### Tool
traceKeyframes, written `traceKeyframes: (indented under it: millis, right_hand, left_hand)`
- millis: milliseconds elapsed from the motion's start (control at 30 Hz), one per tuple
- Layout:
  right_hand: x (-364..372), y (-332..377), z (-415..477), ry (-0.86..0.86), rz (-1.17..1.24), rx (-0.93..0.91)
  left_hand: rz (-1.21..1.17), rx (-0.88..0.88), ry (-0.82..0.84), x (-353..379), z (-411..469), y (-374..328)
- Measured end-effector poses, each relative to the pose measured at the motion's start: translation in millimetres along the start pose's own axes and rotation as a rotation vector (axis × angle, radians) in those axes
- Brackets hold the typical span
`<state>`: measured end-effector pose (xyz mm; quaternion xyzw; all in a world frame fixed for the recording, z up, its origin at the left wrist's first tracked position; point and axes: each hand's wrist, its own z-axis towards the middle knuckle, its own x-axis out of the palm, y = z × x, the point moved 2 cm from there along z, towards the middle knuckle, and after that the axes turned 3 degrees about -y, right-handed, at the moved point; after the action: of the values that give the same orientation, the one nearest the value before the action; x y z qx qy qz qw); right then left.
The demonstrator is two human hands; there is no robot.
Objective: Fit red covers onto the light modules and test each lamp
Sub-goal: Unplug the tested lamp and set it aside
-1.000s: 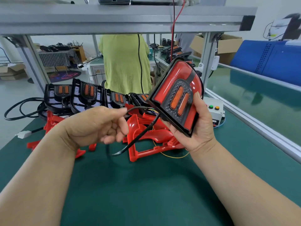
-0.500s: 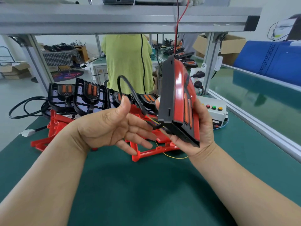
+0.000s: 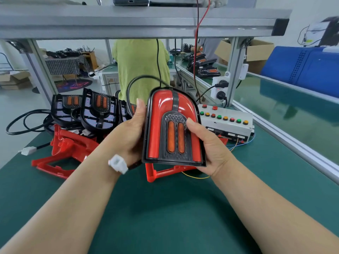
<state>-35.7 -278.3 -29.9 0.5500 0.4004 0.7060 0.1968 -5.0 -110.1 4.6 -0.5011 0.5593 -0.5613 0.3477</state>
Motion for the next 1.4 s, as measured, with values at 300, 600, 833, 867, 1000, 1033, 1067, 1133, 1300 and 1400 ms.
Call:
traceKeyframes:
  millis: [300,600,833,867,1000,1033,1067,1133,1300,1400]
  right_hand:
    - [-2,-13,10,-0.208,-0.071,0.069]
    - [-8,2,8,-0.292,0.108,-0.05]
    - [-21,20,8,-0.479,0.05,-0.217]
    - [-21,20,8,-0.489,0.011,-0.228]
    - [-14,26,8,-0.504,-0.125,-0.298]
    - [-11,29,7,-0.496,-0.145,-0.311]
    - [-8,34,5,-0.486,-0.16,-0.321]
    - [-4,44,2,-0.474,-0.192,-0.336]
    - [5,69,-8,-0.523,-0.26,-0.33]
    - [5,82,-17,-0.56,-0.256,-0.352]
  left_hand:
    - [0.012,-0.035,0.072,-10,8,9]
    - [-0.096,-0.232,0.156,-17,10,10]
    - [-0.22,-0.247,0.222,-29,11,3]
    - [-0.172,-0.218,0.209,-24,10,3]
    - [0.156,0.037,0.06,1,2,4]
    - [0.198,0.104,0.01,7,0,5]
    - [0.214,0.16,-0.033,11,-1,5]
    - [0.211,0.231,-0.08,16,-4,3]
    - [0.119,0.262,-0.115,24,-11,-7]
    - [0.06,0.259,-0.097,38,-16,-9]
